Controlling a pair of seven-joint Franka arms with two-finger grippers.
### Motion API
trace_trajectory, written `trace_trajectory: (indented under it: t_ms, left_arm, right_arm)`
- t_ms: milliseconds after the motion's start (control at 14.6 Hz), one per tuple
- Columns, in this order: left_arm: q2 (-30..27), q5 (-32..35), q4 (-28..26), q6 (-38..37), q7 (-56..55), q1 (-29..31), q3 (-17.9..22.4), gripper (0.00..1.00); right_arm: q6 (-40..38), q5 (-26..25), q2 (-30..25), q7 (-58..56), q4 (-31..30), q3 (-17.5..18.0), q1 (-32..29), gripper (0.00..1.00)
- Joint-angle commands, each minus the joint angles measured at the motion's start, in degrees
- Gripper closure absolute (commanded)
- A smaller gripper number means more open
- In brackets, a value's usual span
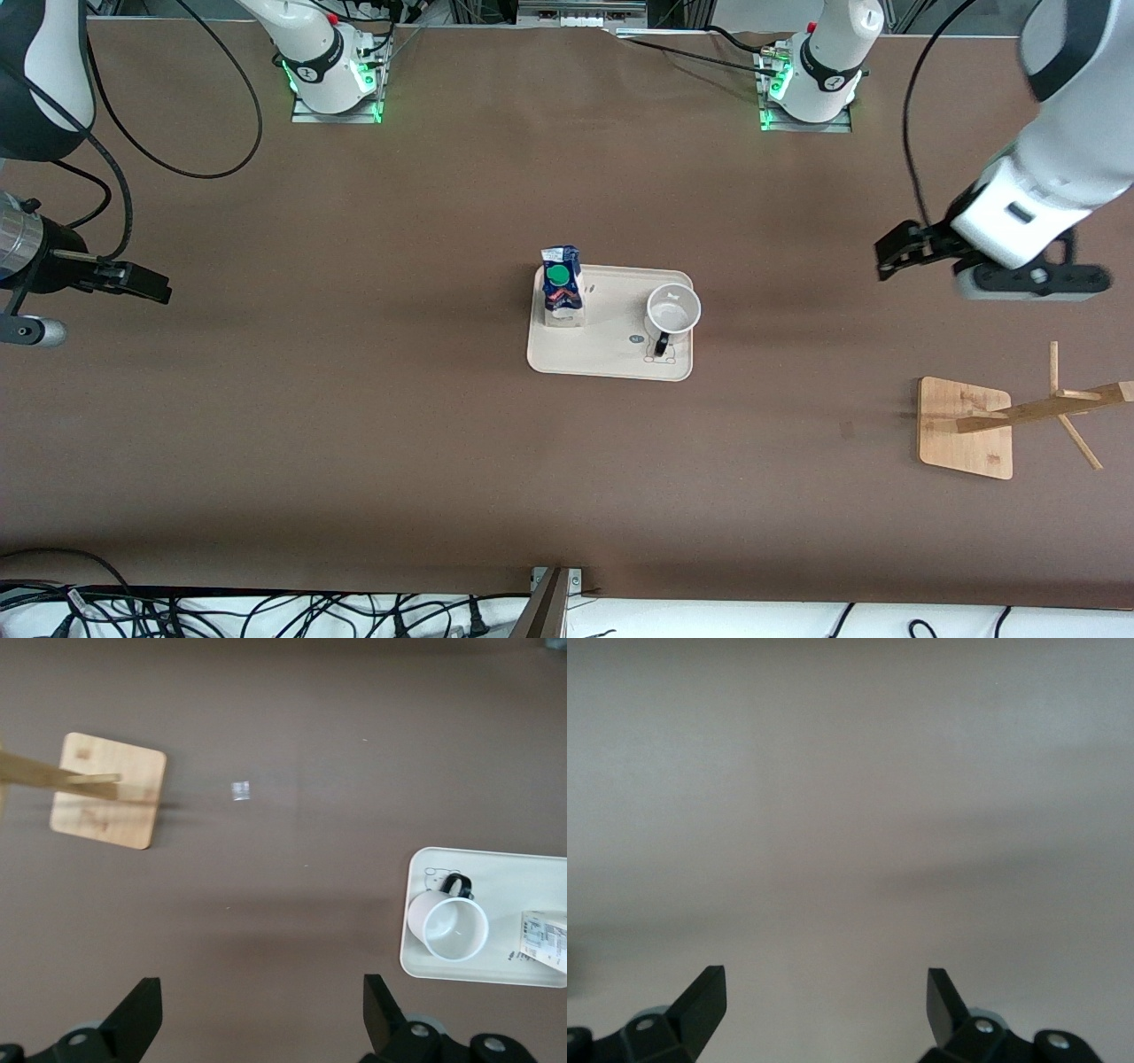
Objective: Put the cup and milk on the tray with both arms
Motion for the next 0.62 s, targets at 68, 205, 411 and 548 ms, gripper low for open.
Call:
trace_trajectory:
  t_ms: [68, 205, 411, 548]
  left_arm:
    - [-2.7, -0.8, -2.6, -1.4, 0.6, -2.3, 5.5, 0.0]
    - [-2.7, -0.8, -2.8, -1.4, 0.8, -3.3, 7.0, 0.0]
    - [-2.3, -0.8, -2.6, -1.3, 0.8, -2.9, 6.8, 0.0]
    - [-2.3, -0.8, -2.6, -1.2, 0.8, -2.9, 6.7, 0.0]
  right_arm:
    - [-0.1, -0.7, -1.9, 0.1, -1.8, 0.6, -0.6, 0.0]
    - [-0.1, -0.9, -2.4, 0.1, -3.0, 0.7, -0.8, 0.0]
    - [2.7, -1.0, -4.5, -0.4, -6.1, 4.3, -4.6, 0.0]
    - [5.5, -1.3, -5.8, -0.6, -8.5, 9.1, -8.9, 0.0]
